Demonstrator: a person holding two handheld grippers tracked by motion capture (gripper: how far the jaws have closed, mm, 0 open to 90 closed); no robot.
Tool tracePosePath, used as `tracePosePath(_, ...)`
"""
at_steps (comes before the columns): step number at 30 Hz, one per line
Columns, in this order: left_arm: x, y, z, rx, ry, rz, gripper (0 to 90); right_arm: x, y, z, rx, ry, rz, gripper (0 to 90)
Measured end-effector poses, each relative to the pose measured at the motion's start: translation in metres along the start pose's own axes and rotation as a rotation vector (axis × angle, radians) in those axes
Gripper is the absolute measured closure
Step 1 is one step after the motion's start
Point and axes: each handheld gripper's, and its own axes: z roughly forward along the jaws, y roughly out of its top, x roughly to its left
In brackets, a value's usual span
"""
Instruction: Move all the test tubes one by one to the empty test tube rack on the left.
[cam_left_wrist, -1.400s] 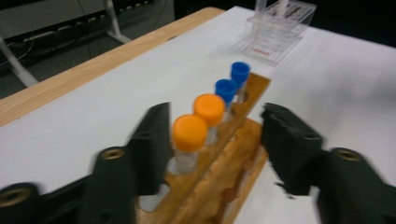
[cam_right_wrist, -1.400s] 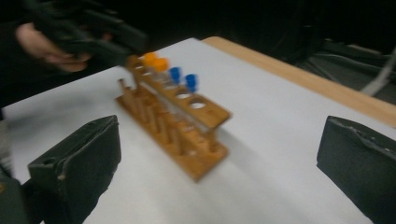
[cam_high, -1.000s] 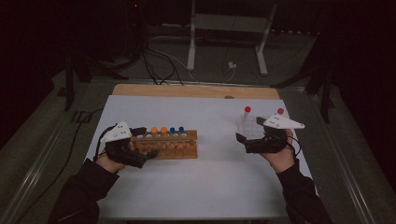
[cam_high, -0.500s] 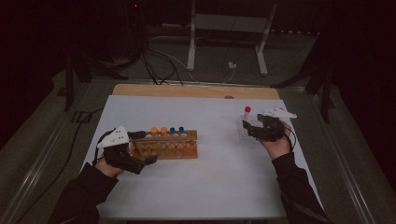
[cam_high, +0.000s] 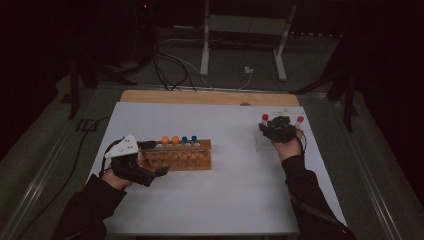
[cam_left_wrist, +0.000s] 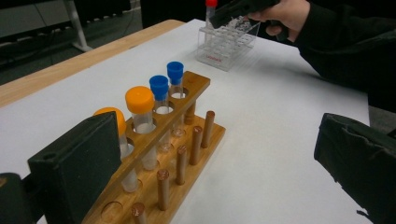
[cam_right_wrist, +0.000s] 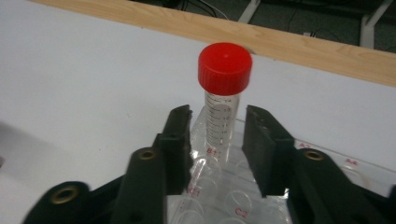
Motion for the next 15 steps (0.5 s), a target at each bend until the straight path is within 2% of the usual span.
tracePosePath(5,0.000,0.000,0.000,0.000,-0.005,-0.002,1.4,0.001,0.002,0.004,0.005,-0.016,0.013,73.4)
tracePosePath(9,0.000,0.000,0.001,0.004,-0.007,-0.006,1.4,0.000,0.003,0.004,0.010,-0.026,0.015,75.0)
tracePosePath(11,0.000,0.000,0.001,0.008,-0.006,-0.002,1.4,0.000,0.004,0.001,-0.003,-0.025,0.024,75.1)
tracePosePath(15,0.000,0.002,0.001,0.010,-0.005,0.000,1.4,0.001,0.010,-0.009,-0.029,-0.027,0.007,75.1)
